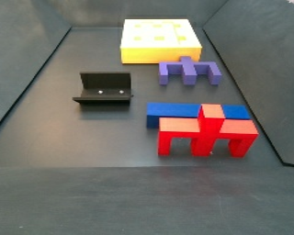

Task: Pick up the green object. Move up. Move to above the board. Insert the green object.
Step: Move to above the board.

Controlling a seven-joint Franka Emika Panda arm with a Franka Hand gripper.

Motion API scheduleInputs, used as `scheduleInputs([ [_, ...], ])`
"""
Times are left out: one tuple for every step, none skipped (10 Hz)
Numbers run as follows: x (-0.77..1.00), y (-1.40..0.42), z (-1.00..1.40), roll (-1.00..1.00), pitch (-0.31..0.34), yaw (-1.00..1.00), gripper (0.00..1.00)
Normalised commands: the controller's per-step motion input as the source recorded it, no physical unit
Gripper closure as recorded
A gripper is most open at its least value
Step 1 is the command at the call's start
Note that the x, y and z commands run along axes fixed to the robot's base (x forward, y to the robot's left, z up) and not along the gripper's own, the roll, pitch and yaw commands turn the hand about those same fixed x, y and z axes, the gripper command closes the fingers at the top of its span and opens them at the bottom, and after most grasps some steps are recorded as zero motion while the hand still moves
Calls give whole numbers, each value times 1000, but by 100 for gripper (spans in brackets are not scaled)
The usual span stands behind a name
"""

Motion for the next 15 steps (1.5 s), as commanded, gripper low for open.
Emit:
scheduleInputs([
  [496,-1400,206,-3,36,1000,100],
  [502,-1400,212,5,46,1000,100],
  [503,-1400,218,11,53,1000,100],
  [539,-1400,226,8,62,1000,100],
  [406,-963,163,13,78,1000,100],
  [280,-571,107,19,89,1000,100],
  [183,-332,74,21,90,1000,100],
  [101,-185,49,29,92,1000,100],
  [79,-129,35,34,99,1000,100],
  [84,-78,26,40,116,1000,100],
  [84,-68,22,44,126,1000,100],
  [77,-50,22,54,152,1000,100],
  [73,-44,22,65,177,1000,100],
  [75,-38,25,85,227,1000,100],
  [79,-39,30,98,254,914,100],
])
